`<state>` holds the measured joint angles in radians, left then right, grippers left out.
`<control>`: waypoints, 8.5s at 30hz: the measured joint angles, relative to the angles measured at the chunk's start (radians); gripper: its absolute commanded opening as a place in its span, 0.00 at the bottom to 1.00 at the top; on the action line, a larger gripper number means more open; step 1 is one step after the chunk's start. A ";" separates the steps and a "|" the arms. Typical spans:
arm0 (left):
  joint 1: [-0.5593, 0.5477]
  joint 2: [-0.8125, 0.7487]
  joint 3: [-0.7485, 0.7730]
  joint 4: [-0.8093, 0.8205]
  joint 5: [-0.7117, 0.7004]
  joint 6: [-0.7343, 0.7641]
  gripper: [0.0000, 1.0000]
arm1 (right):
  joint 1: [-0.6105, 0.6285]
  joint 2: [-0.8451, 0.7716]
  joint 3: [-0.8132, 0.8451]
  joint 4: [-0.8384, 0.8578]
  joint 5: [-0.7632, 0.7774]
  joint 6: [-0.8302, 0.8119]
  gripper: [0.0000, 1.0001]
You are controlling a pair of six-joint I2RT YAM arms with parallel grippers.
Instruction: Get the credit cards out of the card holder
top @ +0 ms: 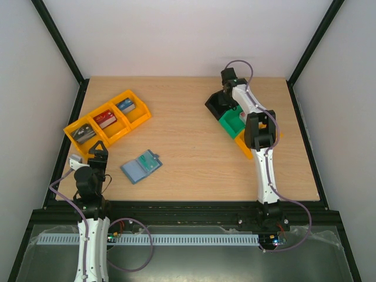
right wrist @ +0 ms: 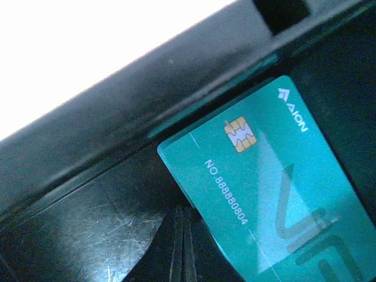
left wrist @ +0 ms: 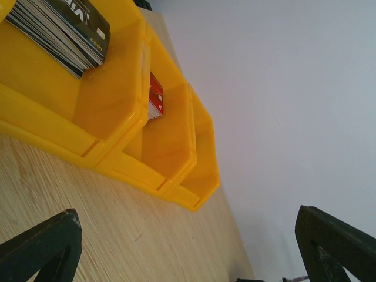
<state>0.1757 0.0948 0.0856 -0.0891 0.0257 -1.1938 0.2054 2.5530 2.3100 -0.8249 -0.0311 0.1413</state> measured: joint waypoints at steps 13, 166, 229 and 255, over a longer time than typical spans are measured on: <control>-0.037 0.050 -0.001 -0.002 0.026 0.000 1.00 | 0.027 -0.077 -0.019 0.013 -0.048 -0.067 0.14; -0.356 0.357 0.208 0.660 0.624 0.467 0.37 | 0.616 -1.012 -1.032 0.989 -0.894 0.156 0.02; -0.319 0.368 0.230 0.567 0.745 0.534 0.02 | 0.560 -0.867 -0.729 0.620 -1.062 -0.286 0.02; -0.331 0.361 0.227 0.636 0.705 0.495 0.02 | 0.570 -0.840 -0.764 0.714 -1.133 -0.209 0.15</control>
<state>-0.1551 0.4557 0.3126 0.5468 0.7307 -0.6987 0.7757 1.7130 1.5463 -0.1112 -1.1641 -0.0673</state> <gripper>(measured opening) 0.033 0.070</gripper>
